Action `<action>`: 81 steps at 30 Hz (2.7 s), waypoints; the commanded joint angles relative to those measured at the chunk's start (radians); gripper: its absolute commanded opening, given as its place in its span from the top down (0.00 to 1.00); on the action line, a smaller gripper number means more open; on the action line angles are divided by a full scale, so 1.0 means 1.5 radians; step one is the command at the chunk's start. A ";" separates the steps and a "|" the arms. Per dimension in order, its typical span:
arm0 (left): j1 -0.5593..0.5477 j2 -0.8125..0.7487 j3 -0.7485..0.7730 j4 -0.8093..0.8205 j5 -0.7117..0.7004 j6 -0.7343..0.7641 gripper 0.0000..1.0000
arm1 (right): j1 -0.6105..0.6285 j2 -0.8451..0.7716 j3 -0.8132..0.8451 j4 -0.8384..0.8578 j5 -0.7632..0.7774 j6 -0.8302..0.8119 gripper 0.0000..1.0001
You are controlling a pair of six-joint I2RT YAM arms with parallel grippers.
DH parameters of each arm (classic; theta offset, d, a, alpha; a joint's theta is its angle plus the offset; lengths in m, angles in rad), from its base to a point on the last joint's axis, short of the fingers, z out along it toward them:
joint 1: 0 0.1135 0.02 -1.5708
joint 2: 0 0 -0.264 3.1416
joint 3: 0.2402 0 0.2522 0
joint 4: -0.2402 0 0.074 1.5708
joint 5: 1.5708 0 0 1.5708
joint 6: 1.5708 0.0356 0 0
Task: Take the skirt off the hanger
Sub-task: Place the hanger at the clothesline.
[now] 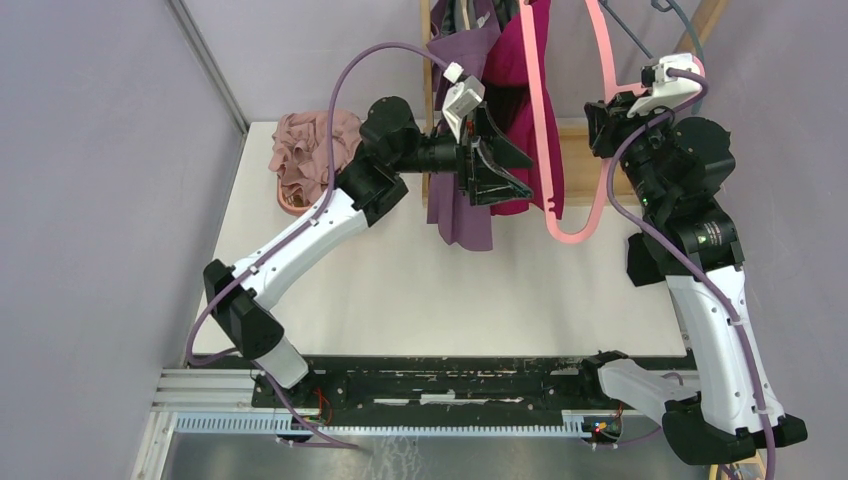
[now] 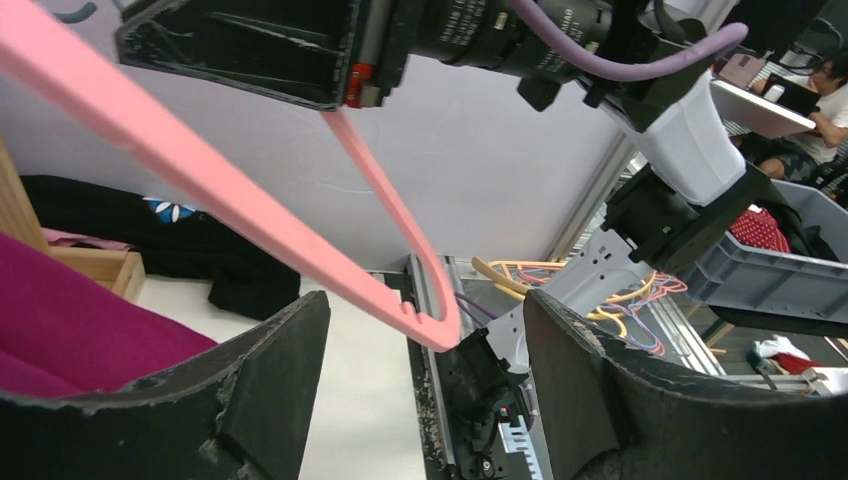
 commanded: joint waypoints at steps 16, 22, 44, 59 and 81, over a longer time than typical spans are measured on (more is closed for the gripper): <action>0.008 0.114 0.087 0.162 0.015 -0.120 0.19 | 0.019 -0.004 -0.002 0.057 -0.052 0.063 0.99; 0.007 0.162 0.121 0.199 0.025 -0.171 0.75 | 0.028 -0.003 0.002 0.052 -0.050 0.050 0.99; 0.052 0.086 0.159 0.069 -0.075 -0.082 0.97 | 0.030 -0.049 -0.040 -0.008 -0.076 -0.064 0.19; 0.073 0.058 0.166 0.088 -0.059 -0.108 0.97 | 0.030 -0.048 -0.078 0.017 -0.109 -0.045 0.21; 0.081 -0.045 0.021 -0.076 -0.108 0.071 0.32 | 0.030 -0.037 -0.072 0.078 0.050 -0.098 0.99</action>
